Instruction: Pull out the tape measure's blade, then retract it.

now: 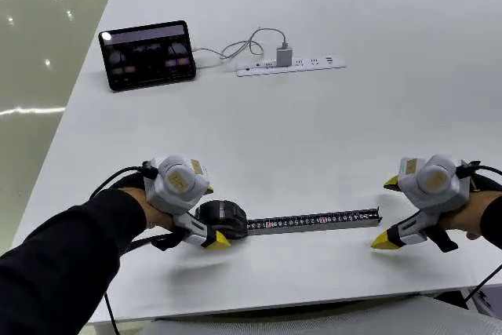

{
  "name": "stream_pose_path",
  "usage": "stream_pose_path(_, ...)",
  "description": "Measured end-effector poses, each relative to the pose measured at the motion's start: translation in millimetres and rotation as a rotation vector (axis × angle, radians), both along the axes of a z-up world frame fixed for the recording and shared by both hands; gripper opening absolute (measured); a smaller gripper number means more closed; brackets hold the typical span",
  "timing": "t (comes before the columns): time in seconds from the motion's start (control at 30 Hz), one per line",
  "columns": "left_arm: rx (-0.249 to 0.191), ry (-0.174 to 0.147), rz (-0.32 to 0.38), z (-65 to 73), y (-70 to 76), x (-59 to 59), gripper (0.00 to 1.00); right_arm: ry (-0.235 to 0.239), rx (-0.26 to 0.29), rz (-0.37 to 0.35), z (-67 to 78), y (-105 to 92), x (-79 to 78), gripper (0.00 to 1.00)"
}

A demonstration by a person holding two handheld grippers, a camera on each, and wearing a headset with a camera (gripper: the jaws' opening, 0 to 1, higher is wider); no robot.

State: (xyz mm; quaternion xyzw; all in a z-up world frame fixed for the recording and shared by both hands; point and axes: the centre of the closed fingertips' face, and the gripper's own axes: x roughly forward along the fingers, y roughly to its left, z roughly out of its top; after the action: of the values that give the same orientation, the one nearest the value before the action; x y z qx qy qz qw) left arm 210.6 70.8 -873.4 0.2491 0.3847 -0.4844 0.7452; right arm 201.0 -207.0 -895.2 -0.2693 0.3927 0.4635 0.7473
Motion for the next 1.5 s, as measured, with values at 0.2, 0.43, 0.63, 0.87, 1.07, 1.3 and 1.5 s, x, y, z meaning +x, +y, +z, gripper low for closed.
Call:
stream_pose_path(0.2, -0.058, -0.001, 0.200, 4.3, 23.0, 6.5, 0.78, -0.040, 0.064, -0.102, 9.2, -4.2, -4.5, 0.88)
stream_pose_path(0.43, -0.135, -0.056, 0.345, 12.3, 44.5, 8.4, 0.99, -0.062, 0.114, -0.160, 17.8, -14.9, -10.6, 0.91)
stream_pose_path(0.63, -0.276, -0.117, 0.531, 28.0, 66.3, 6.5, 1.00, -0.082, 0.168, -0.223, 30.2, -23.2, -18.9, 0.92)
stream_pose_path(0.87, -0.300, -0.161, 0.586, 41.0, 85.0, -16.9, 1.00, -0.110, 0.190, -0.231, 38.2, -37.3, -34.2, 0.92)
stream_pose_path(1.07, -0.303, -0.186, 0.592, 44.4, 95.9, -38.4, 1.00, -0.131, 0.241, -0.292, 50.8, -51.7, -42.6, 1.00)
stream_pose_path(1.3, -0.310, -0.170, 0.625, 46.8, 111.8, -58.6, 1.00, -0.146, 0.224, -0.317, 57.9, -76.2, -63.6, 1.00)
stream_pose_path(1.5, -0.328, -0.186, 0.648, 56.6, 120.9, -56.4, 1.00, -0.156, 0.224, -0.361, 61.9, -90.9, -71.4, 1.00)
